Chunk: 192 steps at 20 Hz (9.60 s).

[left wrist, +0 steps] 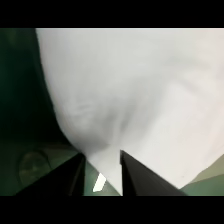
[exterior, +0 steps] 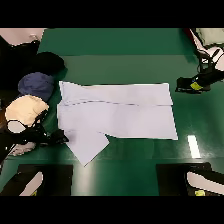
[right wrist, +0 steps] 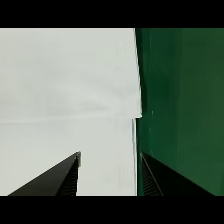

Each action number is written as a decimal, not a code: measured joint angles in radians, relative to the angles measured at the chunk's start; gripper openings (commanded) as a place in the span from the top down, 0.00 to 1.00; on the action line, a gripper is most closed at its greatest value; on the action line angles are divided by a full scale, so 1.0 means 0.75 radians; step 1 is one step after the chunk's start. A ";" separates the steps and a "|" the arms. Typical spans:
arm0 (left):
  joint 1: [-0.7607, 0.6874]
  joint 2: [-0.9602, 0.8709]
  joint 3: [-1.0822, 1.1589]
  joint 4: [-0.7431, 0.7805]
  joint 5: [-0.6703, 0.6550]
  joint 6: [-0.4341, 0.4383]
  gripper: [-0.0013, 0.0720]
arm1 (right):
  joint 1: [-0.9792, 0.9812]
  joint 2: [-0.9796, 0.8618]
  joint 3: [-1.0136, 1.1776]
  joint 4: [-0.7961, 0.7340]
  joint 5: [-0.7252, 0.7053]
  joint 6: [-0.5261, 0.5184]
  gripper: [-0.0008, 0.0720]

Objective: Fold the shirts.

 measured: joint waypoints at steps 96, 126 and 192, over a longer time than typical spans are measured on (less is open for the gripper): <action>-0.733 -1.115 1.577 -0.104 0.227 0.147 0.95 | -0.293 -0.446 0.196 0.999 0.169 -0.652 0.97; -0.405 -1.143 2.282 0.115 -0.285 0.028 0.95 | 0.546 -0.639 0.981 1.012 -0.012 -0.455 0.97; -0.201 -0.971 2.246 0.173 -0.566 0.064 0.95 | -1.274 0.154 -0.353 0.756 -0.448 -0.546 0.97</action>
